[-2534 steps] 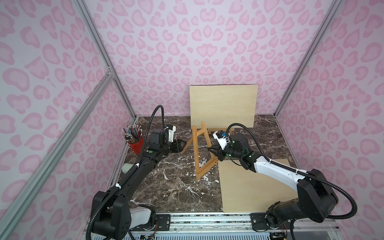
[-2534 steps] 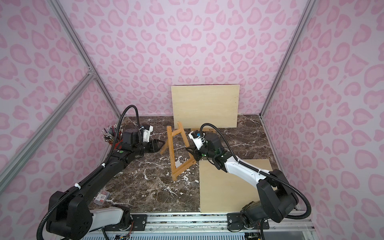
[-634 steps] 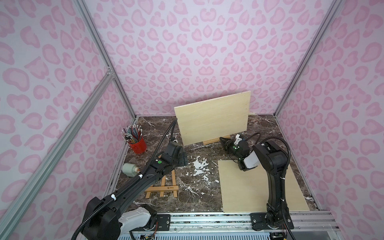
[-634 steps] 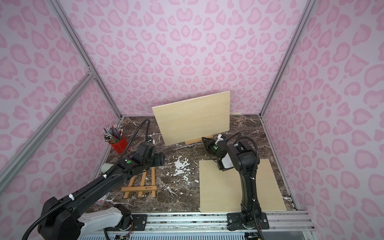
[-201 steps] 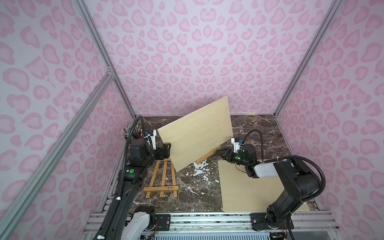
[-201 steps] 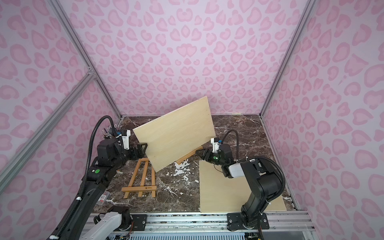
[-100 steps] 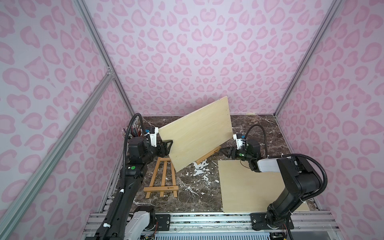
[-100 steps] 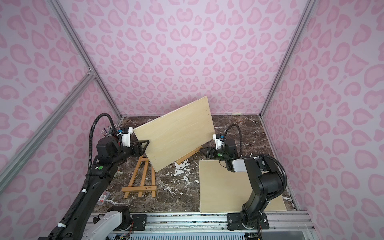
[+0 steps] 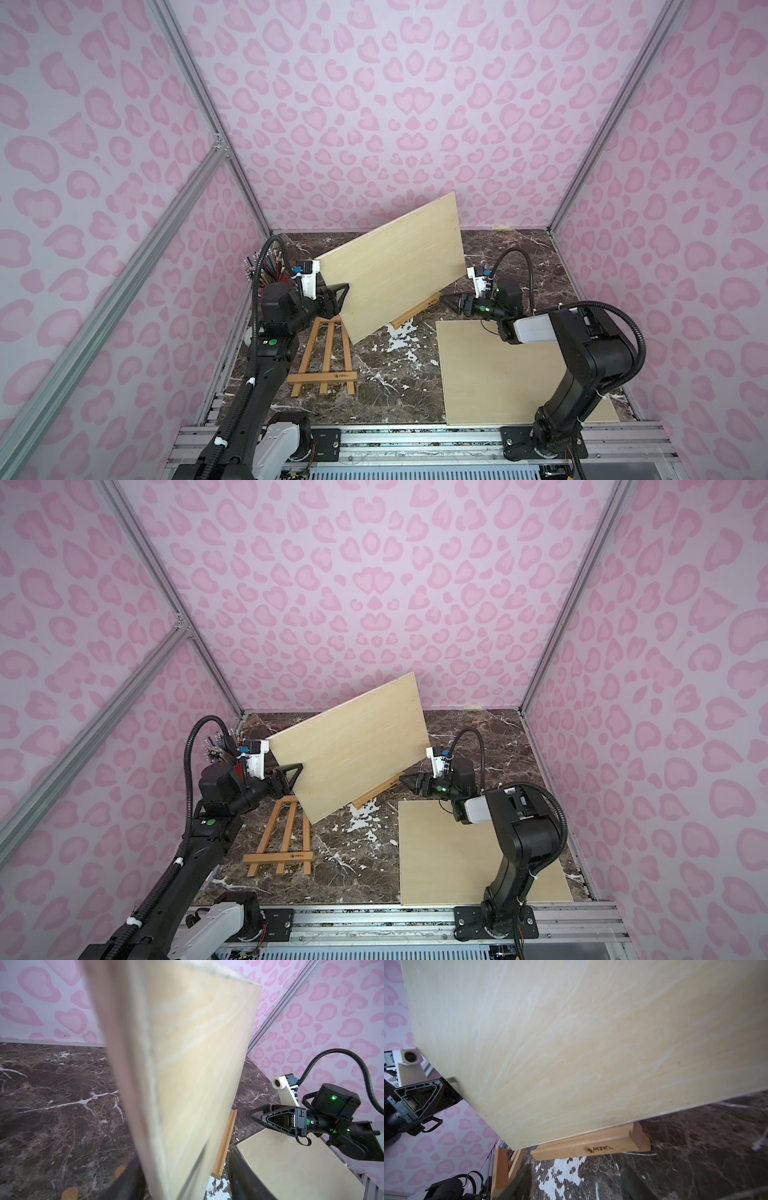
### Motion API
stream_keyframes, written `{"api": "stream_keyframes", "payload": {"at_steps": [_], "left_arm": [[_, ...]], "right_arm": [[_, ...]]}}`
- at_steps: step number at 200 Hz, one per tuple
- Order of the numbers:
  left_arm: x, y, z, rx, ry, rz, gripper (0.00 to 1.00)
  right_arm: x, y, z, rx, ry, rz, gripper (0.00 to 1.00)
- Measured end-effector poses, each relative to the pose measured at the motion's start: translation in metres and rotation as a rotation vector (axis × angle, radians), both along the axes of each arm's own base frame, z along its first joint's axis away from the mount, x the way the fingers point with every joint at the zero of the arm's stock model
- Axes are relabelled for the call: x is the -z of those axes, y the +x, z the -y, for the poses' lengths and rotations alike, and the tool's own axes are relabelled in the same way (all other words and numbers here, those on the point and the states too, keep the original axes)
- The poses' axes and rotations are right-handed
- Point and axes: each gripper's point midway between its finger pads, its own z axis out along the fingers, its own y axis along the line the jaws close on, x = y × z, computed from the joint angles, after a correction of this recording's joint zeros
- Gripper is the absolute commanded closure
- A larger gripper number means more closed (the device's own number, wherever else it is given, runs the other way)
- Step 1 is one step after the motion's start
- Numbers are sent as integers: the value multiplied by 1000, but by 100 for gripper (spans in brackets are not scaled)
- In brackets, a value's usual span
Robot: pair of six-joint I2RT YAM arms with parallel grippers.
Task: Disassemble the easel
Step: Pick up the drawing board from the easel.
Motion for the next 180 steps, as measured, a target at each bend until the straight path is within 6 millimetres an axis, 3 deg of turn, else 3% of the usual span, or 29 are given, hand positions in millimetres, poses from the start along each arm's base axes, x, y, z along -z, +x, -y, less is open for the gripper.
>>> {"api": "stream_keyframes", "payload": {"at_steps": [139,180], "left_arm": [[29,-16,6,20,-105,40,41],[25,-10,8,30,-119,71,45]], "right_arm": [[-7,-2,-3,-25,19,31,31],[-7,-1,-3,-22,28,30,31]]}}
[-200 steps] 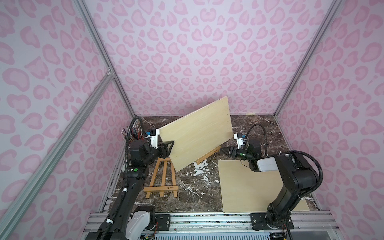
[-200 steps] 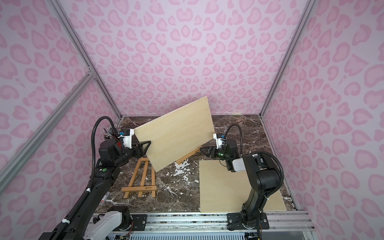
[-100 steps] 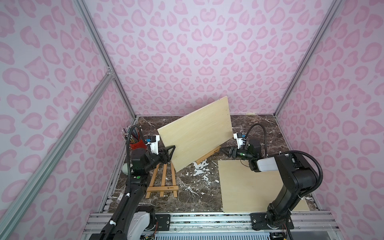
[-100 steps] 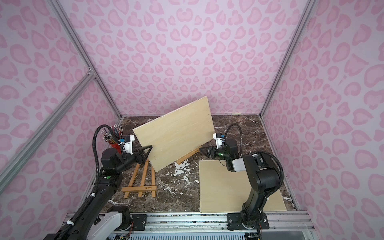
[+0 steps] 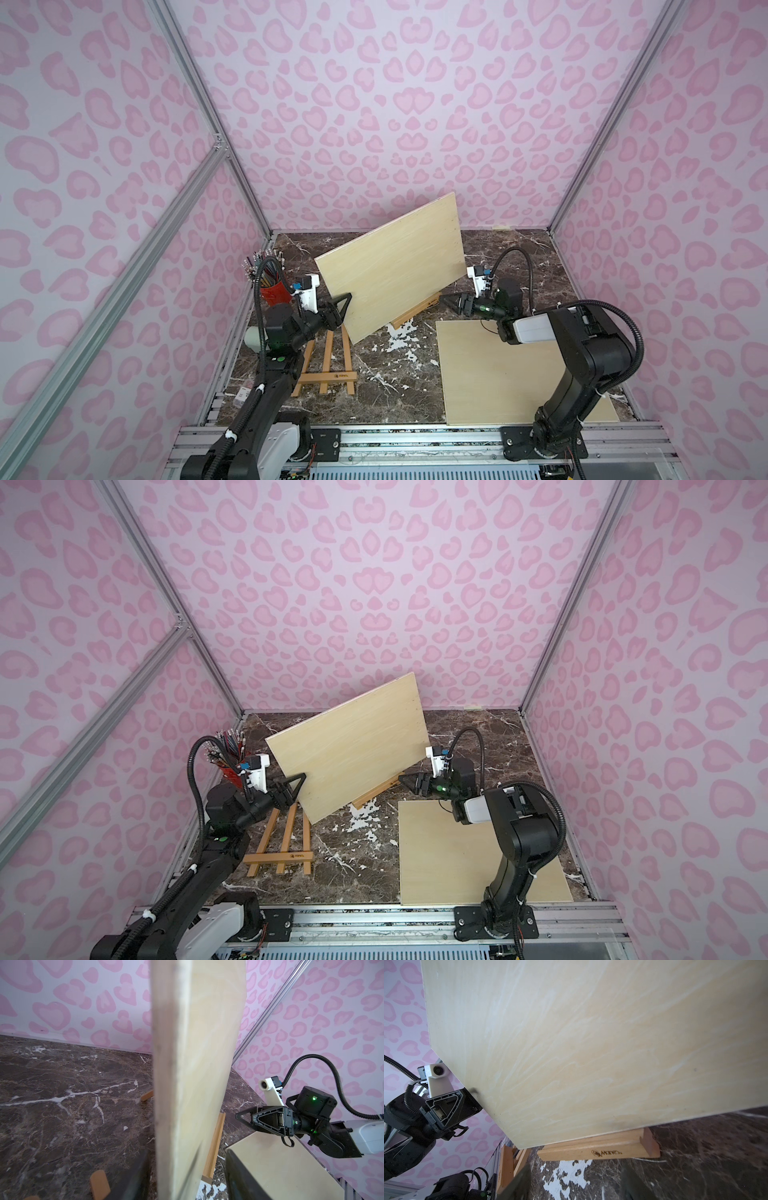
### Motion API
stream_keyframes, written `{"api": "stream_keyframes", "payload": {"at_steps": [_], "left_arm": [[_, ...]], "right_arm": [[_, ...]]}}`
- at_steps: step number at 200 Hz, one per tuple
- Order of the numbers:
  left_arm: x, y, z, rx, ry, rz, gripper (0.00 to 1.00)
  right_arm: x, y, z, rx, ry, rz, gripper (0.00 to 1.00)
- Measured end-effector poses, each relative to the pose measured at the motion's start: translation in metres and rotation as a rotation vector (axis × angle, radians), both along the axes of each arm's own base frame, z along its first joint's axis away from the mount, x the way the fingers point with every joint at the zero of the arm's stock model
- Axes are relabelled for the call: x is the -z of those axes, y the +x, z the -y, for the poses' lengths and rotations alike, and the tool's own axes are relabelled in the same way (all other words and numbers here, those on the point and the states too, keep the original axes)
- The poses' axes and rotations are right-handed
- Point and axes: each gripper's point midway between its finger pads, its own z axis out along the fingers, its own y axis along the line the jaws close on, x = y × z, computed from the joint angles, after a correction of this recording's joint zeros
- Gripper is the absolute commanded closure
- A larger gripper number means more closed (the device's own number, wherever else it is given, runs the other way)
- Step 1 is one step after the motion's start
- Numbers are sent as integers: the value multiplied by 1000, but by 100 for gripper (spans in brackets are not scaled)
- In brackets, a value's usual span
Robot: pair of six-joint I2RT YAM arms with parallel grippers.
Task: Disassemble the easel
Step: Pick up the drawing board from the easel.
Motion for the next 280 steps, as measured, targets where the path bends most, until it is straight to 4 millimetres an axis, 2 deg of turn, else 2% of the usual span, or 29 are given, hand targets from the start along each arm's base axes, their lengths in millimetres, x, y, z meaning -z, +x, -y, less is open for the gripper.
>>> {"api": "stream_keyframes", "payload": {"at_steps": [47,92,108,115,186,232,280], "left_arm": [[5,0,4,23,-23,11,55],[2,0,6,39,-31,33,64],[3,1,6,44,-33,33,64],[3,1,7,47,-34,32,69],[3,1,15,108,-49,35,81],[-5,-5,24,174,-49,74,90],[-4,-4,22,164,-48,71,93]], "right_arm": [[-1,1,0,1,6,4,31],[4,1,0,1,3,-7,31],[5,2,0,3,4,-11,31],[5,2,0,4,5,-11,31],[5,8,5,26,31,-20,30],[6,14,12,52,53,-31,30],[13,28,22,103,91,-65,25]]}}
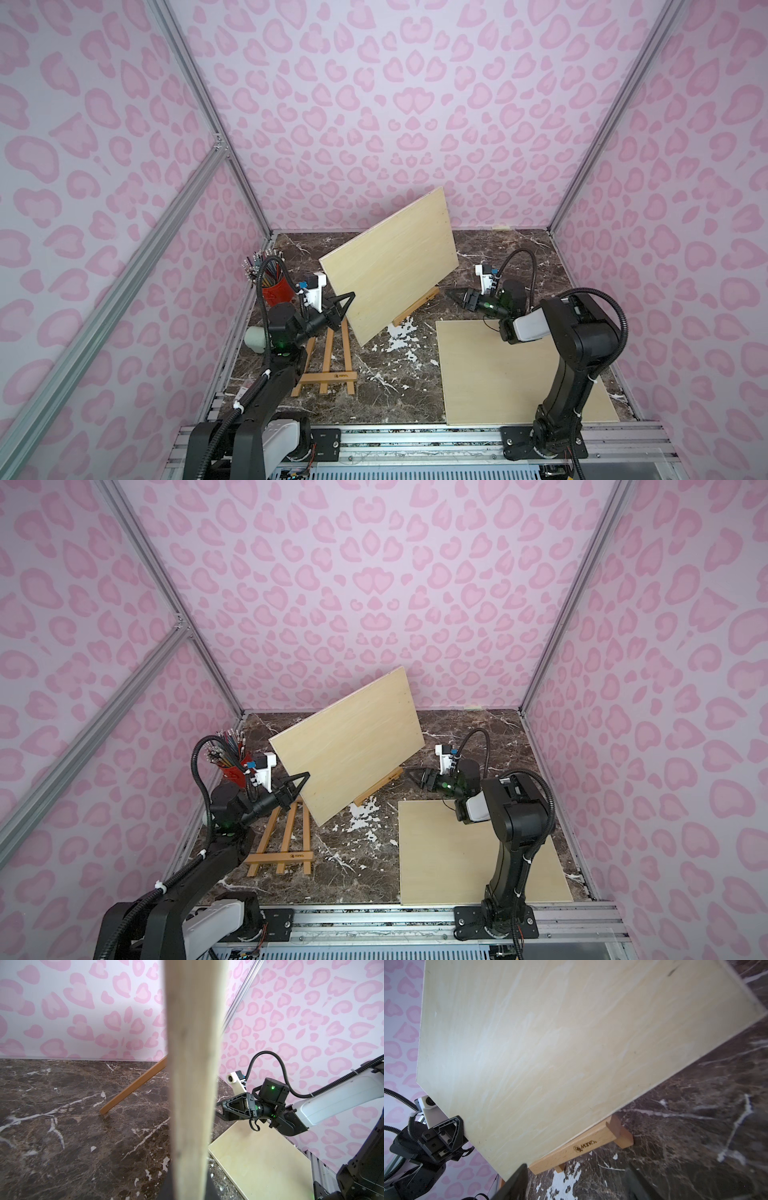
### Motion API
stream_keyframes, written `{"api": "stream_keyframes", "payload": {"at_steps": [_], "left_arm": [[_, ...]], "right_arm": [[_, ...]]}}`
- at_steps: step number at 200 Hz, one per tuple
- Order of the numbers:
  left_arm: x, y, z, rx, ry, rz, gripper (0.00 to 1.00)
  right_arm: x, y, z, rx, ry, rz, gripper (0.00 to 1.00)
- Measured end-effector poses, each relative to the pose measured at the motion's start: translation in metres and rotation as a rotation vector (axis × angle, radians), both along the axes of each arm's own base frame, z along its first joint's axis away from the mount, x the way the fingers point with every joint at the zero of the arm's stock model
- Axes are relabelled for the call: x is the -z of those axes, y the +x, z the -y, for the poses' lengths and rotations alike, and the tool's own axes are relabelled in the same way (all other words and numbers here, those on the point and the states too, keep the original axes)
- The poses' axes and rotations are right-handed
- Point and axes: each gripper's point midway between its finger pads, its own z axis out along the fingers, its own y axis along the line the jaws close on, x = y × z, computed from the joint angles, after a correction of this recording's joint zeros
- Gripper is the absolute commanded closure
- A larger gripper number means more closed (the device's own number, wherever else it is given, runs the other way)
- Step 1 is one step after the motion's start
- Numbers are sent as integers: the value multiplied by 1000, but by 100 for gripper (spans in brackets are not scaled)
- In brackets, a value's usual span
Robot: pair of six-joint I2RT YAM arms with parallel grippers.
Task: Disassemble the easel
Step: Pick up the drawing board from the easel.
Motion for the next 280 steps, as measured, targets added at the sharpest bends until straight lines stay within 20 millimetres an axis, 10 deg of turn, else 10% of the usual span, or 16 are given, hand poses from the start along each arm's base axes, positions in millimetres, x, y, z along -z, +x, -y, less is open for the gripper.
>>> {"api": "stream_keyframes", "payload": {"at_steps": [129,280], "left_arm": [[-2,2,1,7,2,-7,98],[-12,7,3,25,3,-29,98]], "right_arm": [[20,85,-1,150,223,-56,24],[18,114,-5,233,389,-119,29]]}}
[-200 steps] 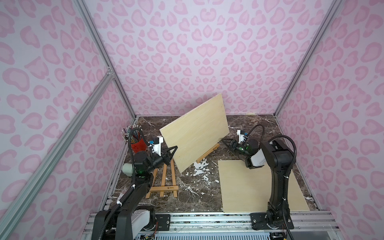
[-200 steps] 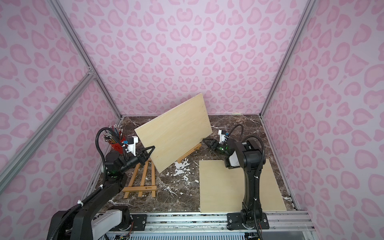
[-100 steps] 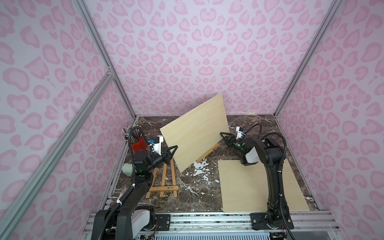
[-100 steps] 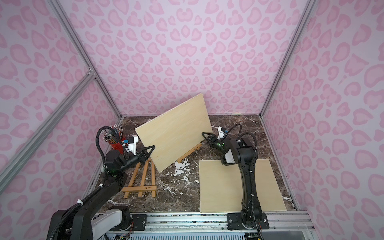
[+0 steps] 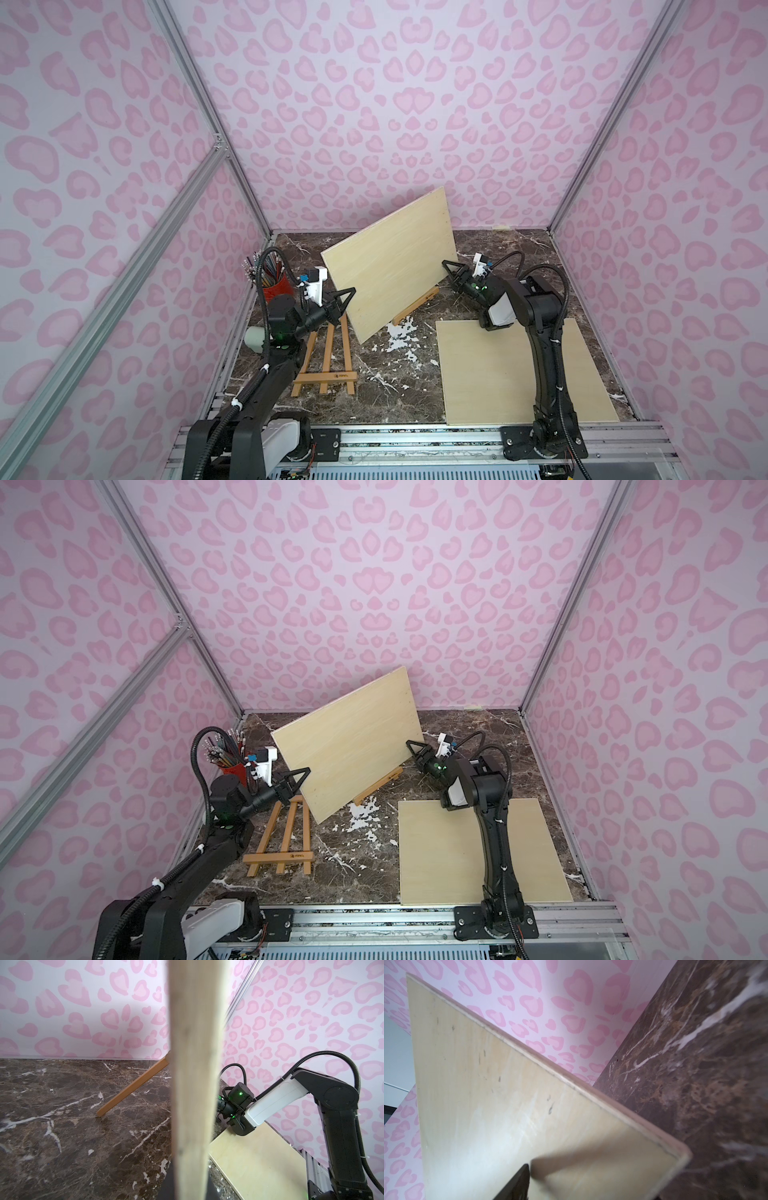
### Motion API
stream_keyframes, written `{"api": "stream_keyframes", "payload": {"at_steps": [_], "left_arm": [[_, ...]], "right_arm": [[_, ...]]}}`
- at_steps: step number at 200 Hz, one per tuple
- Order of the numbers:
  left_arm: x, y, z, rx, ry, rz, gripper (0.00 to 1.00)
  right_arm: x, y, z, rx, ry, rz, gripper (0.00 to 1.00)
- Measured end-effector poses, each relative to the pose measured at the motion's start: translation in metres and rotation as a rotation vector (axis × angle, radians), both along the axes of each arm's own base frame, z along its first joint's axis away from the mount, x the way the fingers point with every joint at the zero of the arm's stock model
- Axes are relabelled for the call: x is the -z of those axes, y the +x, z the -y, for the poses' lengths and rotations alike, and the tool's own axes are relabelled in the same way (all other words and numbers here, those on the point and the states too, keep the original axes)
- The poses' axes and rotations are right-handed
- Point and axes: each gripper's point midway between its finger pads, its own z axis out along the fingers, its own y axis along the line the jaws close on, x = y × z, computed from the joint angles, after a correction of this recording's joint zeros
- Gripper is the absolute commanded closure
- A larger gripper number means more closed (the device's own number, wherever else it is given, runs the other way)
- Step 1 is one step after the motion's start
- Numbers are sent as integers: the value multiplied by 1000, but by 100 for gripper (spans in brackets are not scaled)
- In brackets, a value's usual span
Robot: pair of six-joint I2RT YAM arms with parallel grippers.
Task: Disassemble the easel
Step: Pick up the drawing board from the easel.
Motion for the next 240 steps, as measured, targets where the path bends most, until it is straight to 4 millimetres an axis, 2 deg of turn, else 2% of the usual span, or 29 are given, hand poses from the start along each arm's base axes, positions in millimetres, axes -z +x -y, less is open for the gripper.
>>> {"api": "stream_keyframes", "payload": {"at_steps": [78,116,132,179,213,240], "left_arm": [[-26,0,2,13,-11,15,98],[-32,-9,6,35,-20,10,98],[-35,-14,11,57,-21,16,98],[-35,-29,32,132,-36,-9,98],[-31,-47,46,180,-44,-23,98],[-25,-65,55,205,-50,-43,98]], "right_arm": [[-42,2,1,15,15,64,30],[-56,-14,12,40,5,49,30],[-64,-27,21,61,-6,55,29],[-70,-73,46,109,-49,32,29],[-69,-114,59,134,-70,4,28],[-61,-147,64,136,-88,-28,28]]}}
